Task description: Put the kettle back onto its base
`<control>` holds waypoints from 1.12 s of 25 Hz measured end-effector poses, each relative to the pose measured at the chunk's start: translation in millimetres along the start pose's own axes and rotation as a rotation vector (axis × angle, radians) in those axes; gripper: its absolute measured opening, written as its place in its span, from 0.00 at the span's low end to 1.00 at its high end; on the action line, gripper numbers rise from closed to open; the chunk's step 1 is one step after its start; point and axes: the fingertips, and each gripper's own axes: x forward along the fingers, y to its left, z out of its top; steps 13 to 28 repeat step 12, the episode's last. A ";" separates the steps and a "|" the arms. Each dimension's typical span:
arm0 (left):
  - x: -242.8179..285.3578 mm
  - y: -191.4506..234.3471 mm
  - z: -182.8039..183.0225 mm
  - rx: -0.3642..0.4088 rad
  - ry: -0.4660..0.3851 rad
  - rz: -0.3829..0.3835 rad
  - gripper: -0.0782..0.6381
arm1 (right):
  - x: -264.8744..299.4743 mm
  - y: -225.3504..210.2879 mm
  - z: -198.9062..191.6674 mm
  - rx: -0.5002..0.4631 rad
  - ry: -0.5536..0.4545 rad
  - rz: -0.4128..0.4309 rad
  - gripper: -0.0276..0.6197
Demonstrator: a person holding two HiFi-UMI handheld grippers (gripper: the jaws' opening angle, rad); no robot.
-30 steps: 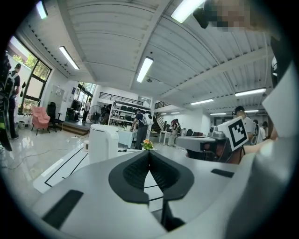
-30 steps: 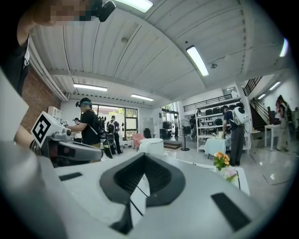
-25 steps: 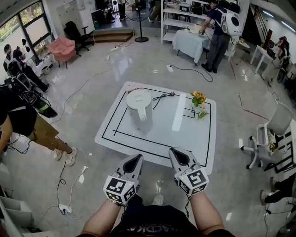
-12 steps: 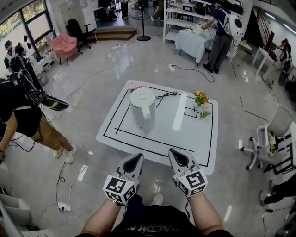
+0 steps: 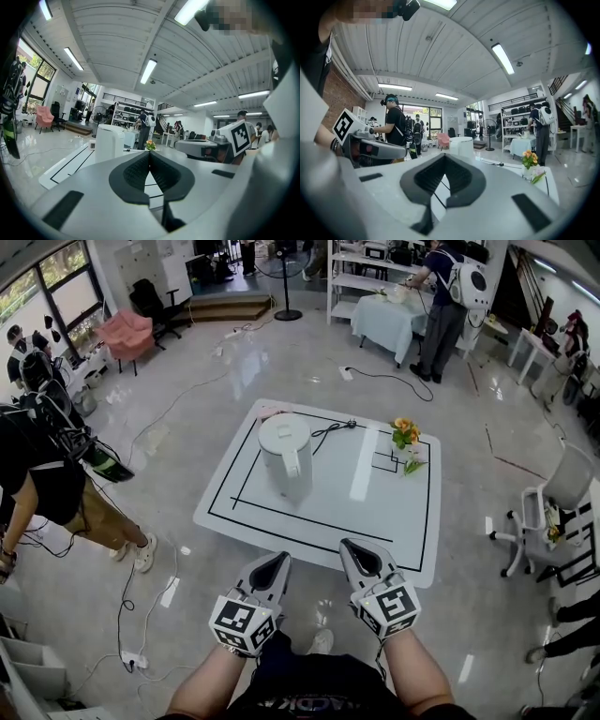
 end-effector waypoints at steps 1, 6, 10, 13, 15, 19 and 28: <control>0.2 -0.8 0.3 0.001 -0.001 -0.001 0.12 | -0.9 0.2 -0.1 -0.002 -0.001 0.000 0.04; 2.1 -6.0 1.8 0.002 -0.005 -0.005 0.12 | -6.0 -0.9 -0.4 -0.004 0.000 -0.002 0.04; 1.3 -8.6 0.3 -0.002 -0.005 -0.007 0.12 | -9.8 0.6 0.7 -0.006 -0.004 -0.003 0.04; 0.9 -9.6 -0.5 -0.003 -0.005 -0.007 0.12 | -11.4 1.5 1.4 -0.007 -0.006 -0.002 0.04; 0.9 -9.6 -0.5 -0.003 -0.005 -0.007 0.12 | -11.4 1.5 1.4 -0.007 -0.006 -0.002 0.04; 0.9 -9.6 -0.5 -0.003 -0.005 -0.007 0.12 | -11.4 1.5 1.4 -0.007 -0.006 -0.002 0.04; 0.9 -9.6 -0.5 -0.003 -0.005 -0.007 0.12 | -11.4 1.5 1.4 -0.007 -0.006 -0.002 0.04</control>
